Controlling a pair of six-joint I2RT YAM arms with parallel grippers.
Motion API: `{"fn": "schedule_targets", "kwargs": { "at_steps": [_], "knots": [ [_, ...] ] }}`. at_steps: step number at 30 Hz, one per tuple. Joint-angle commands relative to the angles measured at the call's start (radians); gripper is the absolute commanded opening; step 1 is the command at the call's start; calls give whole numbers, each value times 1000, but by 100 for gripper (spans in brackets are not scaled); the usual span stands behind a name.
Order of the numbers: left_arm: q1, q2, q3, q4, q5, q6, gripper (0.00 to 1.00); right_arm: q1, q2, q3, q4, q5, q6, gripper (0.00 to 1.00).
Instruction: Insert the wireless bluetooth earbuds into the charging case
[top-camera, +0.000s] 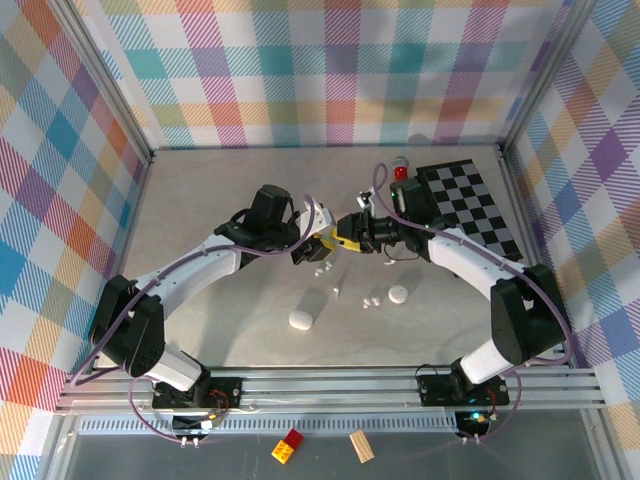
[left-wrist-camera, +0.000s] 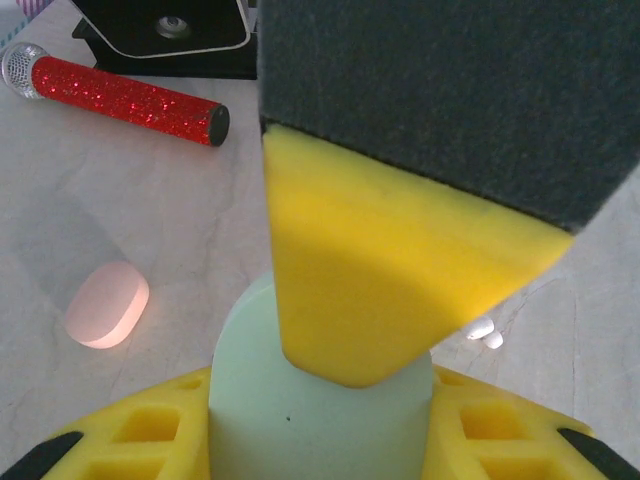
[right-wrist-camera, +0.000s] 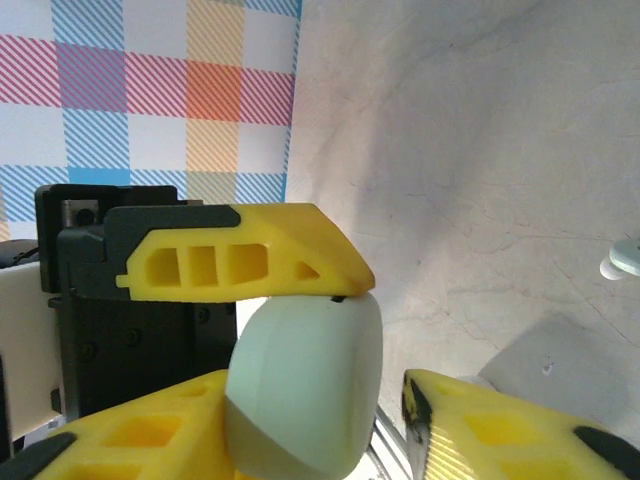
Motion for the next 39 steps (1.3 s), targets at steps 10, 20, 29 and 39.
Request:
{"fn": "schedule_targets", "kwargs": {
  "at_steps": [10,20,29,39],
  "knots": [
    [-11,-35,-34,100,15,-33,38,-10,-5,17,27,-27,3,21],
    [-9,-113,-152,298,-7,-146,84,-118,-131,-110,268,-130,196,15],
    [-9,-144,-325,782,19,-350,86,-224,-239,-241,502,-197,387,12],
    [8,68,-326,1353,123,-662,85,-228,-265,-335,860,-185,608,12]
  ]
}}
